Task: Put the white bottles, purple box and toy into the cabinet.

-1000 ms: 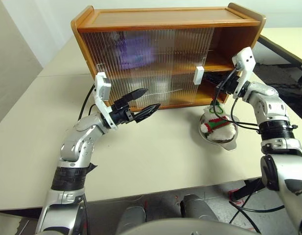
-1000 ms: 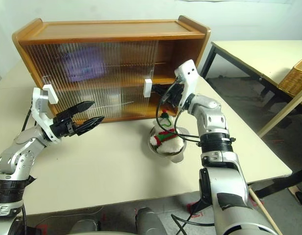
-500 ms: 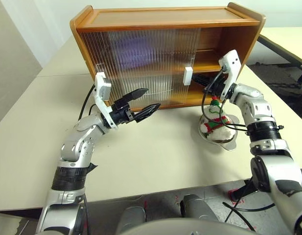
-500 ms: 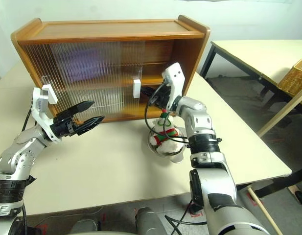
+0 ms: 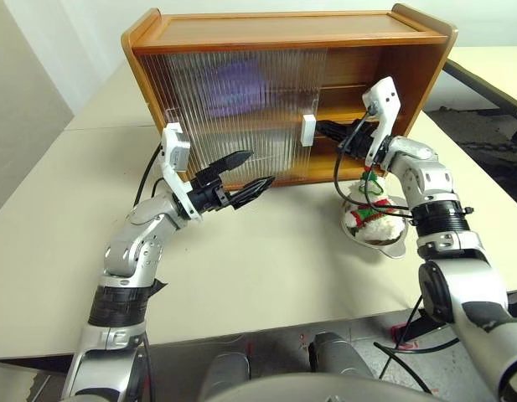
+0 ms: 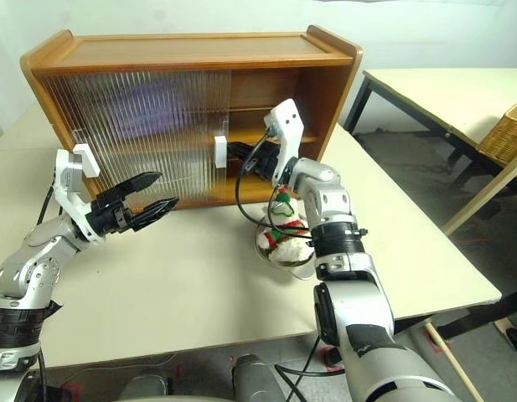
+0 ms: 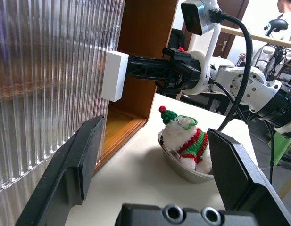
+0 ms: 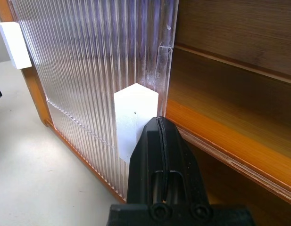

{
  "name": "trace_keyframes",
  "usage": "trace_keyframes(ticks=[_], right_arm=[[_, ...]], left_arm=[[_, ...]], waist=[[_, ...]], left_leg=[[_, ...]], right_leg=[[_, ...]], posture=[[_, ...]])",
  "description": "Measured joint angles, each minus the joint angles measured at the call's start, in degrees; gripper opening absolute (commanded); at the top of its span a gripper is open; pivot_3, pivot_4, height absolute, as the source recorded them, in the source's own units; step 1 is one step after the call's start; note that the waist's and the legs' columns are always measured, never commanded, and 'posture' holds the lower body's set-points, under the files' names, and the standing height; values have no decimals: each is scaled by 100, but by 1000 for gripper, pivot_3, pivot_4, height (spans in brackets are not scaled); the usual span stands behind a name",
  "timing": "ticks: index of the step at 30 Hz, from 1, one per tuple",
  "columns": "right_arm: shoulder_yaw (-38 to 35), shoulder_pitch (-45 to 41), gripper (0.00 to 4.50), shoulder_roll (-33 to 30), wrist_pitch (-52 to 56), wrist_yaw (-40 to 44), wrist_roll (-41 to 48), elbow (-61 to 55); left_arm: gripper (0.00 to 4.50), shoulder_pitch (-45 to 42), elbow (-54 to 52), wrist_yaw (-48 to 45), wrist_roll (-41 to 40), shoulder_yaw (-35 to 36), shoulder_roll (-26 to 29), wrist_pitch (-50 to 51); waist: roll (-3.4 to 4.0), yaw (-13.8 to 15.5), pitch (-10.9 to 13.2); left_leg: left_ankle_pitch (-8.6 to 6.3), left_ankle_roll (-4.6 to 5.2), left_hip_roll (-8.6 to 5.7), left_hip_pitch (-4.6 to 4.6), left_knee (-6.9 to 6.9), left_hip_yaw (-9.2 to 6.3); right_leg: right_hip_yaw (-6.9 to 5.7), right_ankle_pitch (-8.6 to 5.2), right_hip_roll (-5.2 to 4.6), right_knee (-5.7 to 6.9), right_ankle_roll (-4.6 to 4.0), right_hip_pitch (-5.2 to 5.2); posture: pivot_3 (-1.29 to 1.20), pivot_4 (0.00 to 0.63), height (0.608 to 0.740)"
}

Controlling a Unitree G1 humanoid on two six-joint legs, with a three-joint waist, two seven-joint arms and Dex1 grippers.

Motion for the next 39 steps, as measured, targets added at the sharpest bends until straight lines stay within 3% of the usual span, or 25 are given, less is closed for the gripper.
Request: trace_keyframes(ticks=[16, 21, 28, 31, 39], right_arm=[[63, -92, 41, 104, 15, -21, 13, 116], [-48, -254, 41, -191, -262, -134, 0, 380], [-338, -342, 41, -1064, -515, -260, -12, 658], [-383, -77, 634, -1329, -386, -270, -6, 332], [-437, 1601, 3555, -2109, 1743, -713, 30, -2447]], left_arm=[[4500, 34, -44, 33, 0, 0, 0, -1], [4500, 34, -54, 33, 1, -15, -15, -2], [4500, -103, 11, -27, 12, -85, -51, -23], [4500, -165, 74, -79, 22, -99, -55, -49], [4500, -199, 200, -176, 50, -107, -50, -81]], waist=[[1, 18, 0], [1, 34, 0], [0, 57, 0], [0, 40, 0], [-4, -39, 3]], left_leg=[[0, 0, 0, -1, -1, 0], [0, -1, 0, -2, 3, 2], [0, -2, 0, -5, 2, 4], [-1, -1, 0, -6, 2, 9], [-3, 1, -1, -10, 6, 22]], right_leg=[[0, 4, 0, 1, -9, -5], [0, 12, 0, 0, -48, -5], [1, 11, 0, -1, -59, -4], [0, 11, 0, 0, -58, -3], [1, -2, 0, -4, -29, 32]], posture=[[-104, 0, 740], [-124, 0, 740], [-163, 0, 740], [-169, 0, 740], [-181, 0, 740]])
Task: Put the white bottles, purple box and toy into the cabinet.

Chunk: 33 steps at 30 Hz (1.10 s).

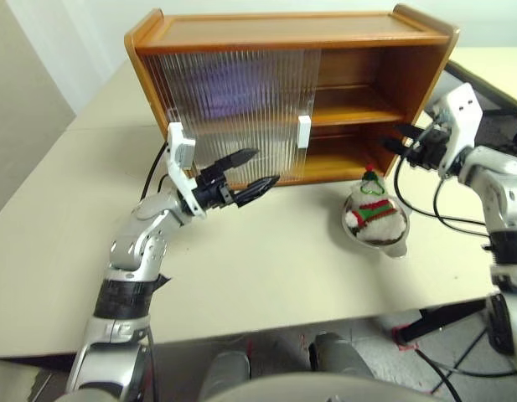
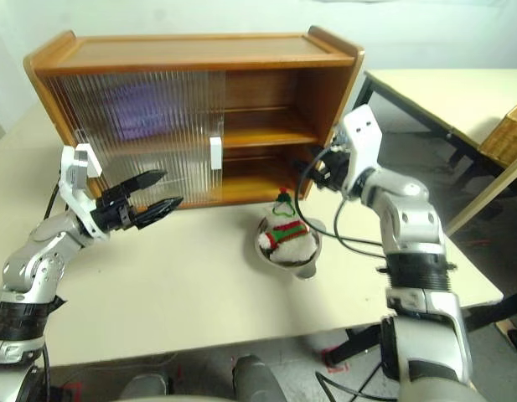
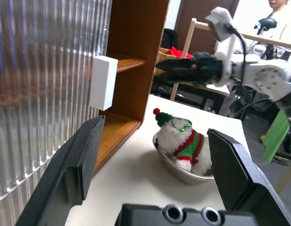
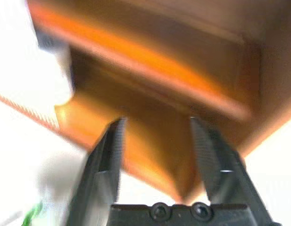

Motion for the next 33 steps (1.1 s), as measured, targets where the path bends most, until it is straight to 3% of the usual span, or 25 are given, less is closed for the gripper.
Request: trace_keyframes(ticks=[2, 3, 15, 18, 33], right_arm=[[-3, 175, 4346, -190, 537, -91, 7, -559], [-7, 250, 4467, -254, 774, -118, 30, -785], [-25, 729, 4467, -594, 3682, -460, 689, -2261], [-10, 728, 4467, -579, 3947, -584, 763, -2398], [4, 581, 4467, -185, 5346, -748, 1577, -2728]], left_arm=[[4500, 3, 6, -5, 2, 5, 2, -3], [4500, 3, 8, -10, 3, 4, 1, -4], [4500, 3, 48, -46, 22, 3, -1, -20], [4500, 3, 48, -44, 24, 3, -1, -20], [4500, 60, 46, 0, 28, 20, 5, -36]], waist=[[0, -29, 0], [0, -44, 0], [1, -118, 0], [1, -112, 0], [1, -62, -1]], left_leg=[[0, 1, 0, 4, 0, -1], [0, 1, 0, 6, 0, -1], [-7, 15, 1, 3, -5, -3], [-11, 23, 1, 2, -6, -4], [-19, 36, 1, -3, -15, -3]], right_leg=[[0, -19, 0, 0, 49, 2], [0, -26, 0, 1, 61, 2], [1, -49, 0, 3, 101, -22], [0, -29, 0, 4, 68, -33], [0, -35, 0, 3, 73, -47]], posture=[[-183, 0, 740], [-183, 0, 740], [-176, 3, 740], [-171, 4, 740], [-156, 7, 740]])
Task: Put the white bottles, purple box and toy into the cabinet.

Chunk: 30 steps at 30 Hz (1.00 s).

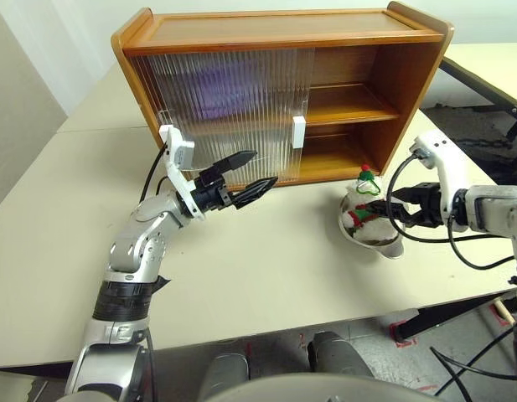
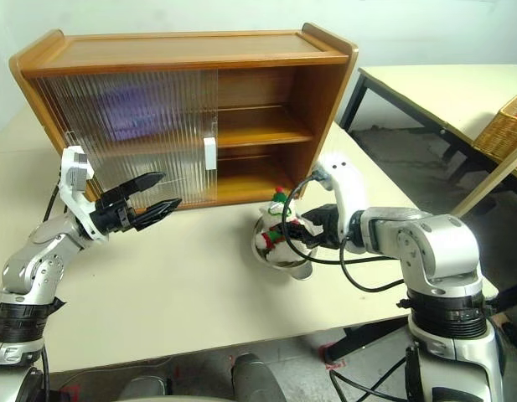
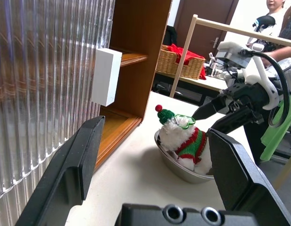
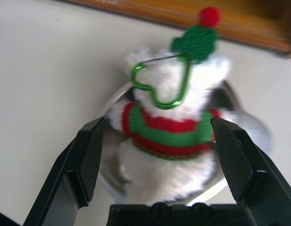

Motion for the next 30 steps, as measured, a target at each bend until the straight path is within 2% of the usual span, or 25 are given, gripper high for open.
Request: trace_keyframes(ticks=[6, 21, 24, 30], right_arm=[[184, 10, 4467, 302, -116, -245, -20, 78], [596, 292, 4467, 245, -1177, -398, -342, 782], [602, 297, 3861, 196, -1303, -339, -347, 913], [696, 297, 1648, 113, -1595, -251, -459, 961]], left_arm=[[4500, -1, -2, 28, 3, -1, -18, -7], [4500, 19, -87, 109, -3, -1, -21, -6], [4500, 19, -89, 108, -3, -1, -20, -6], [4500, 18, -89, 107, -4, -1, -19, -6]], waist=[[1, 5, -1], [1, 46, -1], [1, 50, -2], [1, 51, -2]], left_leg=[[-1, 2, 0, 1, -1, 0], [-1, 2, 0, -1, 0, 0], [-1, 2, 0, -1, 0, 0], [-1, 2, 0, -1, 1, 0]], right_leg=[[0, 1, 0, 1, -1, -3], [0, 2, 0, 1, -2, -3], [0, 2, 0, 1, -3, -3], [0, 2, 0, 2, -3, -2]], posture=[[-145, 6, 740], [-142, 0, 740], [-142, 0, 740], [-149, 0, 740]])
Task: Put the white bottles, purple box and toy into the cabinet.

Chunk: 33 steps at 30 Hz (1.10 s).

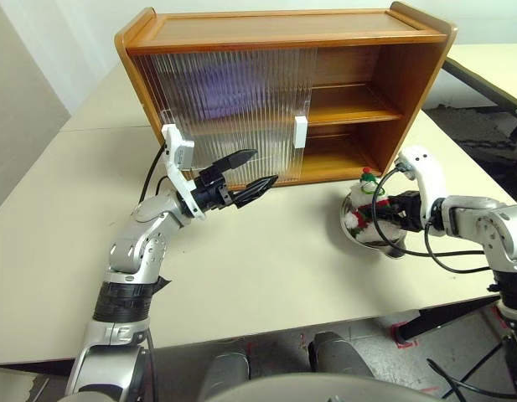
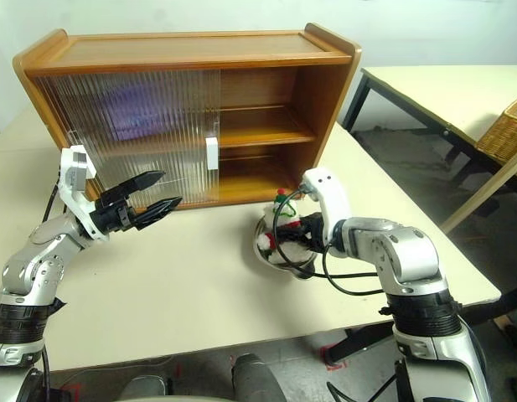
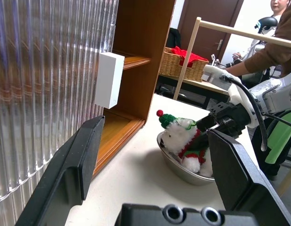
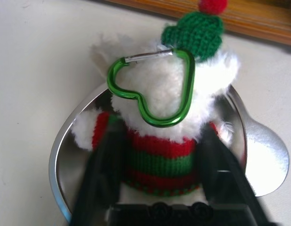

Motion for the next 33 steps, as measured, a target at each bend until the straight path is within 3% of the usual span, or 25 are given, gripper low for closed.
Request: trace_keyframes(ticks=[2, 6, 21, 33], right_arm=[[38, 0, 945, -8, -13, 32, -9, -2], [64, -16, 272, -40, -23, 88, -11, -4], [-371, -1134, 250, -672, 197, 488, 390, -225], [-535, -2371, 249, 96, -1201, 397, 204, 1205]], left_arm=[[4500, 0, 0, 0, 0, 0, 0, 0], [4500, -1, 1, -1, 1, -1, -2, 0], [4500, -95, 101, -86, 8, -19, -4, -1], [4500, -120, 157, -111, 24, -38, -37, -58]], waist=[[0, -1, 0], [0, -2, 0], [1, -25, -1], [5, -47, -3]], left_leg=[[0, 0, 0, 0, 1, 0], [0, 0, 0, 0, 1, 0], [-1, 1, 0, -1, 0, 2], [-1, 6, 3, -2, -1, -3]], right_leg=[[0, 0, 0, 0, 0, 0], [0, 0, 0, 0, 0, 0], [0, 0, 0, 1, -3, -2], [0, 3, 0, 5, -7, -15]], posture=[[-152, 0, 740], [-157, 0, 740], [-182, 0, 740], [-151, 0, 740]])
